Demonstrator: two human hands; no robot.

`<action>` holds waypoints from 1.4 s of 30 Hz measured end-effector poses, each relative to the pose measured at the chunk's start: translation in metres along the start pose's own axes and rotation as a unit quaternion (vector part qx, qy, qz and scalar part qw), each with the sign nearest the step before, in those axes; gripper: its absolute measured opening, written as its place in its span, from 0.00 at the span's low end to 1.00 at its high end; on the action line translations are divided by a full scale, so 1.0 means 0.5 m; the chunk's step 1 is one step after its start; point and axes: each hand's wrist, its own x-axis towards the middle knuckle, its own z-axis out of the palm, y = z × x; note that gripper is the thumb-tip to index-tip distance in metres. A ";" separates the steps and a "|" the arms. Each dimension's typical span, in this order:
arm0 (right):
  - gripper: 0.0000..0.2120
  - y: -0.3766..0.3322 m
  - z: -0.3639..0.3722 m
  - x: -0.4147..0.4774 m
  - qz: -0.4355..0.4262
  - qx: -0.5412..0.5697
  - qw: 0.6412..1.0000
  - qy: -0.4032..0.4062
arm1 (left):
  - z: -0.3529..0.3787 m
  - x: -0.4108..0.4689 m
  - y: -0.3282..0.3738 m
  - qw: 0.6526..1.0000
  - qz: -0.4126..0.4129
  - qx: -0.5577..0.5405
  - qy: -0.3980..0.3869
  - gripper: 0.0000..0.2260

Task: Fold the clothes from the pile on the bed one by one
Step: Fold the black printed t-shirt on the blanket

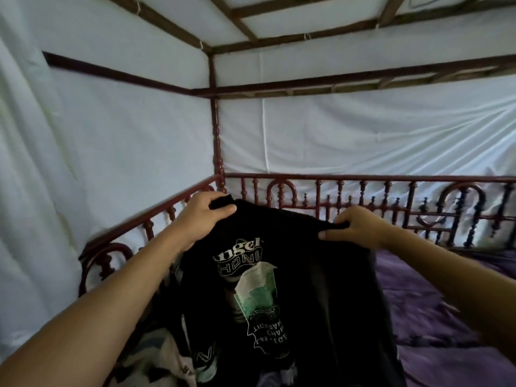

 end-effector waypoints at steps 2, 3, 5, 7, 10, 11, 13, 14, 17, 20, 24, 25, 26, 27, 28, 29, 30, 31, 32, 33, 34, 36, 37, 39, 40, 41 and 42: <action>0.28 -0.011 0.045 -0.042 0.035 -0.065 0.994 -0.082 | -0.030 -0.003 -0.001 0.999 0.034 -0.008 -0.012 0.04; 0.28 -0.017 0.072 -0.063 0.047 -0.092 0.989 -0.104 | -0.039 -0.008 0.000 0.998 0.052 0.000 -0.028 0.05; 0.33 -0.026 0.110 -0.092 0.070 -0.088 0.990 -0.088 | -0.044 -0.022 0.002 0.996 0.064 0.004 -0.056 0.06; 0.31 -0.030 0.120 -0.109 0.099 -0.088 0.991 -0.026 | -0.037 -0.034 0.000 0.995 0.044 -0.006 -0.087 0.06; 0.17 -0.034 0.112 -0.132 0.128 -0.257 0.956 0.058 | -0.013 -0.055 0.008 0.988 -0.028 0.000 -0.154 0.08; 0.16 -0.036 0.110 -0.139 0.144 -0.316 0.935 0.078 | -0.004 -0.057 0.011 0.985 -0.047 0.015 -0.167 0.14; 0.13 -0.040 0.100 -0.151 0.176 -0.385 0.902 0.089 | 0.013 -0.054 0.015 0.981 -0.065 0.066 -0.170 0.23; 0.11 -0.047 0.091 -0.156 0.192 -0.397 0.893 0.092 | 0.018 -0.053 0.018 0.979 -0.060 0.102 -0.166 0.21; 0.09 -0.067 0.047 -0.162 0.211 -0.414 0.873 0.151 | 0.018 -0.043 0.027 0.969 -0.023 0.188 -0.158 0.14; 0.08 -0.091 -0.021 -0.168 0.208 -0.391 0.867 0.228 | -0.003 -0.024 0.040 0.971 0.006 0.165 -0.172 0.08; 0.06 -0.106 -0.117 -0.182 0.241 0.014 0.932 0.271 | -0.043 0.008 0.054 0.985 0.059 0.073 -0.147 0.01; 0.06 -0.109 -0.128 -0.182 0.238 0.133 0.920 0.280 | -0.044 0.009 0.058 0.988 0.063 0.034 -0.138 0.03; 0.05 -0.113 -0.133 -0.181 0.235 0.218 0.904 0.282 | -0.040 0.006 0.063 0.989 0.056 -0.011 -0.134 0.05; 0.05 -0.119 -0.136 -0.179 0.235 0.264 0.892 0.281 | -0.031 0.001 0.068 0.988 0.040 -0.063 -0.138 0.06; 0.05 -0.125 -0.135 -0.176 0.238 0.284 0.884 0.285 | -0.020 -0.007 0.074 0.983 0.017 -0.114 -0.146 0.07; 0.06 -0.127 -0.134 -0.172 0.238 0.294 0.878 0.295 | -0.008 -0.014 0.078 0.974 -0.007 -0.161 -0.160 0.07; 0.07 -0.129 -0.133 -0.170 0.237 0.305 0.869 0.309 | 0.003 -0.020 0.082 0.963 -0.031 -0.197 -0.182 0.06; 0.08 -0.130 -0.135 -0.168 0.235 0.301 0.865 0.324 | 0.014 -0.024 0.084 0.951 -0.048 -0.217 -0.214 0.05; 0.10 -0.132 -0.137 -0.168 0.231 0.276 0.870 0.338 | 0.024 -0.028 0.083 0.941 -0.060 -0.223 -0.247 0.04; 0.11 -0.132 -0.140 -0.170 0.227 0.224 0.881 0.349 | 0.031 -0.032 0.082 0.931 -0.071 -0.227 -0.276 0.03; 0.12 -0.131 -0.145 -0.172 0.223 0.158 0.894 0.356 | 0.035 -0.033 0.080 0.920 -0.085 -0.239 -0.299 0.04; 0.13 -0.132 -0.160 -0.181 0.211 0.050 0.908 0.360 | 0.037 -0.028 0.077 0.890 -0.099 -0.274 -0.352 0.08; 0.13 -0.132 -0.167 -0.188 0.210 0.024 0.909 0.358 | 0.035 -0.024 0.078 0.873 -0.096 -0.285 -0.384 0.10; 0.14 -0.128 -0.179 -0.199 0.216 0.005 0.909 0.356 | 0.035 -0.018 0.083 0.853 -0.102 -0.290 -0.422 0.14; 0.15 -0.126 -0.182 -0.204 0.219 0.012 0.907 0.358 | 0.039 -0.015 0.084 0.854 -0.109 -0.282 -0.424 0.16; 0.16 -0.123 -0.184 -0.208 0.223 0.033 0.906 0.359 | 0.045 -0.013 0.085 0.860 -0.117 -0.270 -0.416 0.19; 0.17 -0.120 -0.184 -0.211 0.227 0.056 0.905 0.354 | 0.052 -0.011 0.084 0.867 -0.125 -0.256 -0.408 0.21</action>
